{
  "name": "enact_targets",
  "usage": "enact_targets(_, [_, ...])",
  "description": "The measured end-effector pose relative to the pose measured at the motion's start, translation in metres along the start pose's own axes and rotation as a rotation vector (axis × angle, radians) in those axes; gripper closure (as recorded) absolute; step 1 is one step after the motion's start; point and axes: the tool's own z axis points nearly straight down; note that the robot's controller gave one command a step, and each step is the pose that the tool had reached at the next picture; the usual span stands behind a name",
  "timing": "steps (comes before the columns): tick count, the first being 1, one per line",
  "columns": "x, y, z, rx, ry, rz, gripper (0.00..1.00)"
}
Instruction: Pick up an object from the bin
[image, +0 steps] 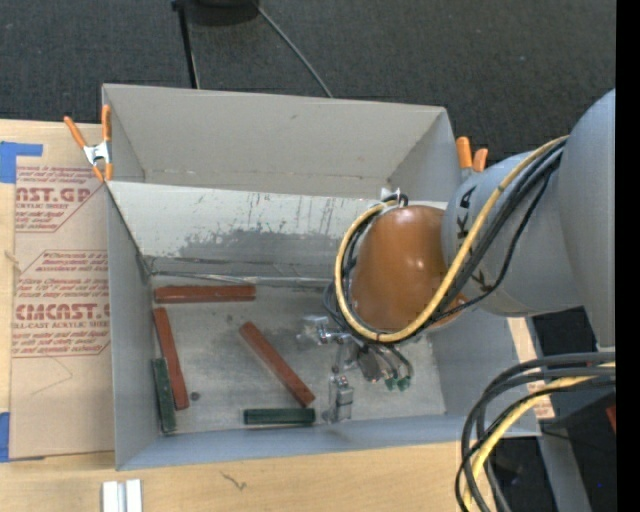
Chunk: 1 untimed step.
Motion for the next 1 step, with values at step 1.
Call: enact_targets(1, [-0.0018, 0.0222, 0.0146, 0.001, 0.001, 0.258, 0.00])
